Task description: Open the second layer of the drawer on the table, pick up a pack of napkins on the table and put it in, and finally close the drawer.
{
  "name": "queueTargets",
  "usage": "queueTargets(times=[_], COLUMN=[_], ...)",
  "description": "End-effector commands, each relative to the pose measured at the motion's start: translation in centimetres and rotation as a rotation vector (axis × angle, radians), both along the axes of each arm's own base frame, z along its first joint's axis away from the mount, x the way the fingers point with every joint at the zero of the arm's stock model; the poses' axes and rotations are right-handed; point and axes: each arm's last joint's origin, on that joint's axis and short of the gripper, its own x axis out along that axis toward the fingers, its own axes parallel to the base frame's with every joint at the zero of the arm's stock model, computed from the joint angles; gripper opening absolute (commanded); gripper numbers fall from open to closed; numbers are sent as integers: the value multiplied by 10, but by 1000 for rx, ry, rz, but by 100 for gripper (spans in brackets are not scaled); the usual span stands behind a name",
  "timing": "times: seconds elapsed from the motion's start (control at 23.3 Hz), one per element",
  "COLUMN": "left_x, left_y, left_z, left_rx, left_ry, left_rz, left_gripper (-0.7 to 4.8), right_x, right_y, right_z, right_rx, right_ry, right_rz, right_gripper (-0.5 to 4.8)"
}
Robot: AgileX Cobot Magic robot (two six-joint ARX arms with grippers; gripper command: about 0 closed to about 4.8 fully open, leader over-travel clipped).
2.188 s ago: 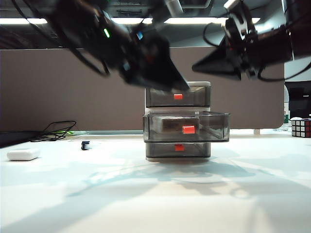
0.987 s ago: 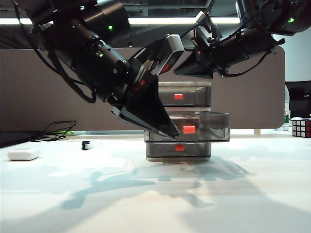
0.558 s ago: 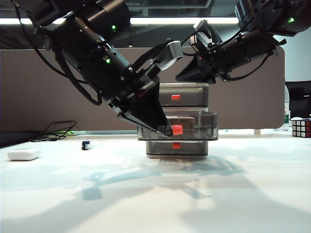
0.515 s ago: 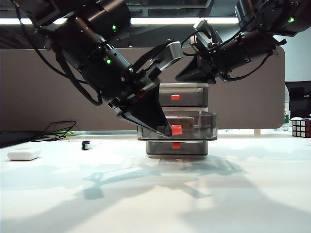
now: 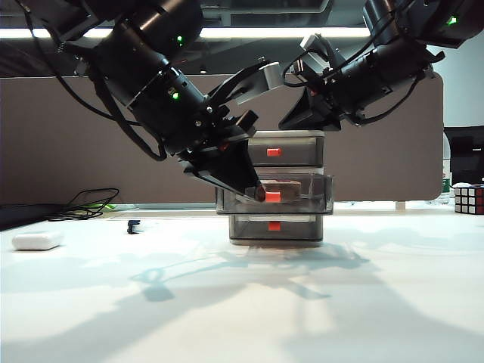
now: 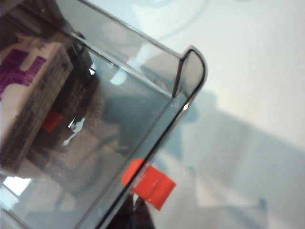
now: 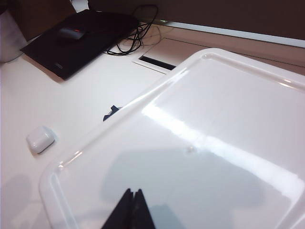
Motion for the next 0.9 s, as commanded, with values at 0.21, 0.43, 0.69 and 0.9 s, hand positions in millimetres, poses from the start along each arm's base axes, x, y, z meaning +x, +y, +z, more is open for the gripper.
queueTargets(times=[0.21, 0.43, 0.69, 0.9], left_x=[9, 20, 30, 35], left_y=[-3, -6, -7, -9], left_z=[11, -1, -12, -12], left_rx=[-48, -67, -62, -89], left_ry=[-148, -177, -214, -266], left_rz=[70, 88, 129, 155], left_gripper=[-5, -5, -5, -5], right_x=[-3, -4, -5, -5], right_y=[-2, -2, -2, -2], right_z=[-17, -17, -18, -18], right_rx=[-39, -34, -34, -34], right_ry=[117, 124, 135, 143], right_rz=[-14, 0, 4, 9], right_gripper=[-5, -5, -5, -5])
